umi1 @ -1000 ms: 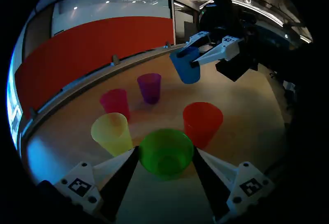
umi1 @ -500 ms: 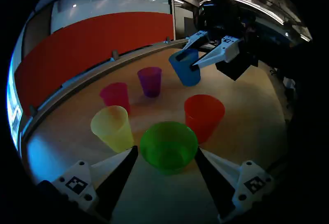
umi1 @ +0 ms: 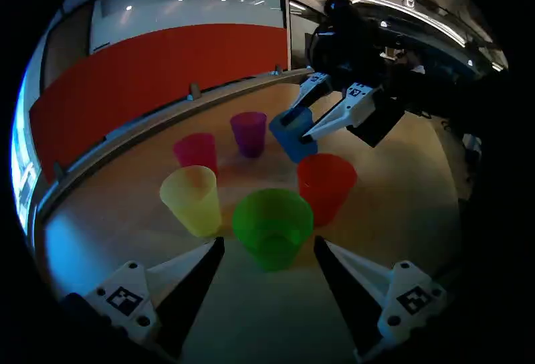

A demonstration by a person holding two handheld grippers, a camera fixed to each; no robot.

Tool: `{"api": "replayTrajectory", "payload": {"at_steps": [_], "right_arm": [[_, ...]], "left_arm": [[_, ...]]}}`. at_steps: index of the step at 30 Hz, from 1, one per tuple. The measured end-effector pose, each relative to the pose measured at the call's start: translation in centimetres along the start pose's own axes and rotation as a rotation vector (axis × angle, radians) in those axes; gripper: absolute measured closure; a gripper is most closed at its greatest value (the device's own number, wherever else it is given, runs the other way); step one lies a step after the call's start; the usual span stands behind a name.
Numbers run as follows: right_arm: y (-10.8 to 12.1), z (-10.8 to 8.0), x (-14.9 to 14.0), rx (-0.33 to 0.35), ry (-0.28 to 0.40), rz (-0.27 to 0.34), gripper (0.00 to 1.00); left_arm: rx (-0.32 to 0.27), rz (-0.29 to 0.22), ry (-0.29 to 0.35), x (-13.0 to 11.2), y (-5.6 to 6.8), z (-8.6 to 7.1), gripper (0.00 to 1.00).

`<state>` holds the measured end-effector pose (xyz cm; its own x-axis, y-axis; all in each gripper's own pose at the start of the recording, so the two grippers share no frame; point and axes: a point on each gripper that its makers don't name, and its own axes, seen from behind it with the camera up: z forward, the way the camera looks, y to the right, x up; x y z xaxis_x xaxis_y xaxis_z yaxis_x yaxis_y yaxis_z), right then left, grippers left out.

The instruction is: Pour water

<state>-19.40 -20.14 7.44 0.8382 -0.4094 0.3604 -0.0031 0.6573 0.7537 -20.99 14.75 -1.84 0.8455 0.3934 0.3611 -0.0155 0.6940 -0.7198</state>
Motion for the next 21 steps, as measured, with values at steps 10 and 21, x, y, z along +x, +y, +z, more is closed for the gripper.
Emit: {"api": "replayTrajectory", "payload": {"at_steps": [10, 21], "right_arm": [[-0.6, 1.8, -0.5, 0.021, -0.025, -0.008, 0.09], [-0.7, 1.8, -0.9, 0.022, -0.022, -0.005, 0.09]], "left_arm": [[0.04, -0.05, 0.045, 0.3, -1.0, -2.3, 0.0], [0.066, -0.087, 0.081, 0.5, -1.8, -3.6, 0.0]]}}
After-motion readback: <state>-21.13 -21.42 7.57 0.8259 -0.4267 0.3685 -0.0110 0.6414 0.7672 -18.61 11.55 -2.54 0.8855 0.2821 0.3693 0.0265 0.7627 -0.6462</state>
